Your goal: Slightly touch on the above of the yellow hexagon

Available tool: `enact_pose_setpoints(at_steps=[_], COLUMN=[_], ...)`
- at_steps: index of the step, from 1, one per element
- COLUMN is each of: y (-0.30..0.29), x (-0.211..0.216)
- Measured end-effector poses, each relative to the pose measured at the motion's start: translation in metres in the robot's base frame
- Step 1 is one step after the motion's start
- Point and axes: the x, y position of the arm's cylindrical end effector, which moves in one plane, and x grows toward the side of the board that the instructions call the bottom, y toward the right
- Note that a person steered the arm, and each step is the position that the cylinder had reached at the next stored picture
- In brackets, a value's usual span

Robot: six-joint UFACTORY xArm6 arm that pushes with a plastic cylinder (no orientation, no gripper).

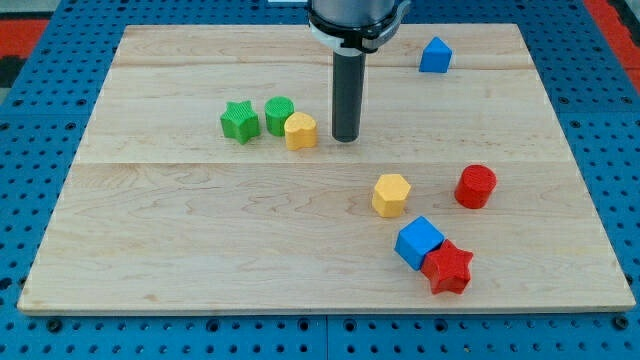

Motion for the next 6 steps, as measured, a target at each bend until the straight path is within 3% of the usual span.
enact_pose_setpoints(at_steps=[2,3,5,6], y=[0.008,0.019,0.105,0.106], x=[0.01,0.047,0.066,0.101])
